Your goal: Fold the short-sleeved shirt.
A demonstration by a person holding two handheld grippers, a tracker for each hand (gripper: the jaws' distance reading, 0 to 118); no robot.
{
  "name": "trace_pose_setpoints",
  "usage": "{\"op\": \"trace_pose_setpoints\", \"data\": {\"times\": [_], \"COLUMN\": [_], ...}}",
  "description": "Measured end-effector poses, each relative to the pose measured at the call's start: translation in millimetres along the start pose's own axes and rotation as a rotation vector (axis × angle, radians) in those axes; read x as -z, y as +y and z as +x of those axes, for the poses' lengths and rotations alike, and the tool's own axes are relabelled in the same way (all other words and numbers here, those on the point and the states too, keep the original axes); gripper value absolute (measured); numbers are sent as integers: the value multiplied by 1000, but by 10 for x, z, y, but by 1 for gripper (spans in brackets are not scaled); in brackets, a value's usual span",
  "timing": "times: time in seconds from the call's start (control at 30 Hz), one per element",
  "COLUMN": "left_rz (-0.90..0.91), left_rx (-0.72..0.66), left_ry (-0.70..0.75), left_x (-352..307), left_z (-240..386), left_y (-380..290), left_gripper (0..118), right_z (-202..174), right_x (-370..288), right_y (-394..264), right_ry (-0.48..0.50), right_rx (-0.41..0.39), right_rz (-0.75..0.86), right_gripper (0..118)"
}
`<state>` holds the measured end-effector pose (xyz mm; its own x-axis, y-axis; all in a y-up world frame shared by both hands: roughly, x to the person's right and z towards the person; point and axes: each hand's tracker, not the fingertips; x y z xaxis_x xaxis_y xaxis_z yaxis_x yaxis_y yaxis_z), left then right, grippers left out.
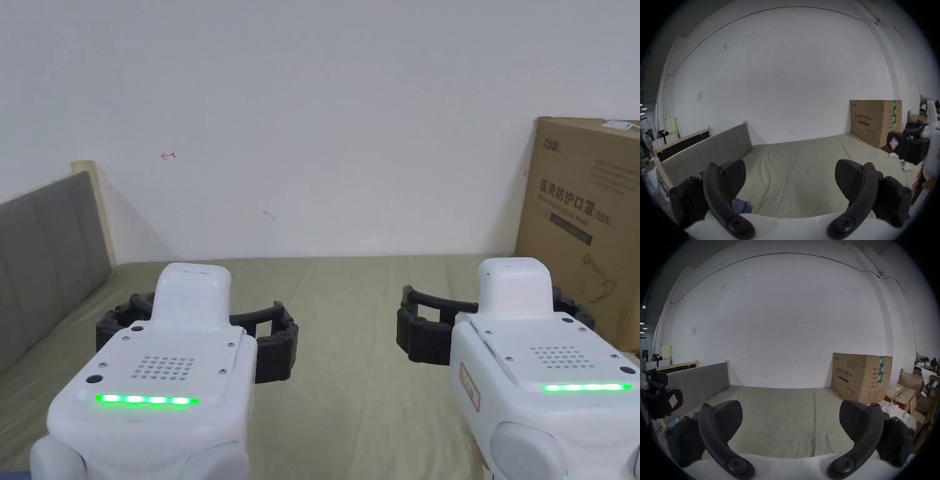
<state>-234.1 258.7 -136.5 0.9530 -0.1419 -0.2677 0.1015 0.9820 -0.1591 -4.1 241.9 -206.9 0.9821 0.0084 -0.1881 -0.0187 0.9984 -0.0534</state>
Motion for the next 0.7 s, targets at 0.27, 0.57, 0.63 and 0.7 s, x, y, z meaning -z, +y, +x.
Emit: {"op": "trace_pose_setpoints", "data": {"times": [0.27,0.57,0.63,0.7], "left_rz": [-7,-25,-32,-38], "left_rx": [-40,-87,-76,-79], "left_ry": [0,-73,-91,-85], "left_x": [40,106,132,136], "left_z": [12,-52,-44,-23], "left_y": [-42,-43,-60,-81], "left_gripper": [112,113,113,113], "right_z": [24,52,49,58], "right_x": [68,116,103,110], "right_y": [-46,-85,-102,-113], "right_ry": [7,14,14,19], "right_rx": [0,-13,-4,4], "right_rz": [-33,-53,-53,-57], "right_gripper": [117,117,117,117]}}
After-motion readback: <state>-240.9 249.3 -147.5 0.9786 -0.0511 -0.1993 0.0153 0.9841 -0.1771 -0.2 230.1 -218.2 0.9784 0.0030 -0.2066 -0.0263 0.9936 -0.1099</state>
